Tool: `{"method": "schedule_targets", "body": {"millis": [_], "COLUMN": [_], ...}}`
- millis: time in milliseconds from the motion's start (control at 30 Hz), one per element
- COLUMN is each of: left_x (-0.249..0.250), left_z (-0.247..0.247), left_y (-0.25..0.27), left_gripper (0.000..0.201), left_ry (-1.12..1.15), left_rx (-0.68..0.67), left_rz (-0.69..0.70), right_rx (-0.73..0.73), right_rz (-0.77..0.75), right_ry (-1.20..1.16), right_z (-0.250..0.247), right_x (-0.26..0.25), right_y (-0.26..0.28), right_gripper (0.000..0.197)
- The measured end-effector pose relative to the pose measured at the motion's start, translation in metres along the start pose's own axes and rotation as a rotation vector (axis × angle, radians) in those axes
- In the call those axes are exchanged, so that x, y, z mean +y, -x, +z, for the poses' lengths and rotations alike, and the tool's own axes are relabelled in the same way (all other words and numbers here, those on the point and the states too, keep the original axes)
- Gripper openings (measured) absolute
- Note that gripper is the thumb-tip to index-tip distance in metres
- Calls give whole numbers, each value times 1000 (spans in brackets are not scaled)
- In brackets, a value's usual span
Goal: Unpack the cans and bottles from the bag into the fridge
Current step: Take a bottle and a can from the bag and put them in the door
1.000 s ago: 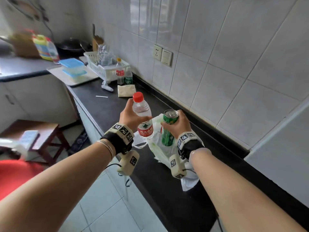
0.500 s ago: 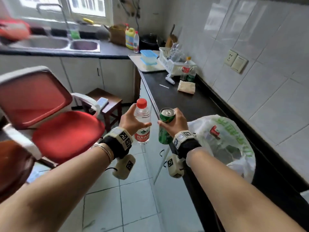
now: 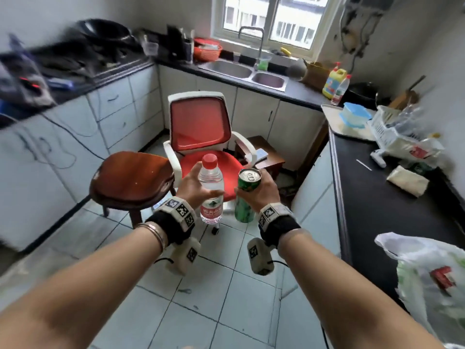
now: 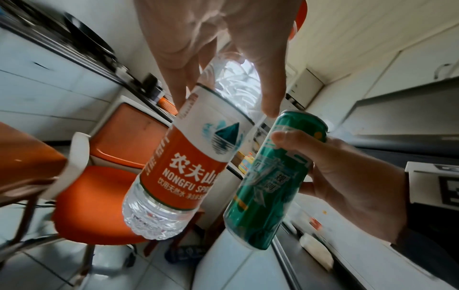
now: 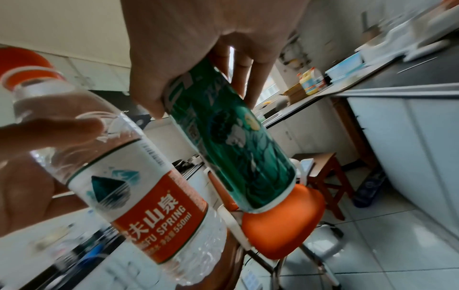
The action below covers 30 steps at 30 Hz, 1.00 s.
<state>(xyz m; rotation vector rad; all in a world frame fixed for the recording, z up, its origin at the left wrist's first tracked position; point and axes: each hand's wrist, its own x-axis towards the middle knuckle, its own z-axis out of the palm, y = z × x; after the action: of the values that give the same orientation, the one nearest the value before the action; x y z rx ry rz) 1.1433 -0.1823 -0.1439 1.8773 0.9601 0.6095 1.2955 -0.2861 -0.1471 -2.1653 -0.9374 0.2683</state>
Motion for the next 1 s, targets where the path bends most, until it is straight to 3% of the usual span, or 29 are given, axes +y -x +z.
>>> {"method": "schedule_targets", "body": {"millis": [367,500,600,833,933,1000], "left_x": [-45,-65,-80,-123,-148,-159], "left_z": [-117,-164,-199,-302,-356,-392], "left_y": [110,155,187,254,284,302], "left_gripper": [86,79,71,71,82,72], "left_ry": [-4,6,53,163,153,133], "left_rx": [462,584,697,866,884,888], "left_rz": [-215,-307,-345,-420,-451,-459], "right_rx": [-325,-435,-499,-624,-654,-663], "right_rz": [-344,-449,-509,-640,-678,-693], "right_ry": [-57,-52,-62,-56,-75,-106], "right_z": [98,136,163,233,264,287], "right_x": [-111,-157,-194,-292,-337,-366], "right_y": [50,88,118,197,233,254], "right_gripper": [69,80,71,65,61,60]}}
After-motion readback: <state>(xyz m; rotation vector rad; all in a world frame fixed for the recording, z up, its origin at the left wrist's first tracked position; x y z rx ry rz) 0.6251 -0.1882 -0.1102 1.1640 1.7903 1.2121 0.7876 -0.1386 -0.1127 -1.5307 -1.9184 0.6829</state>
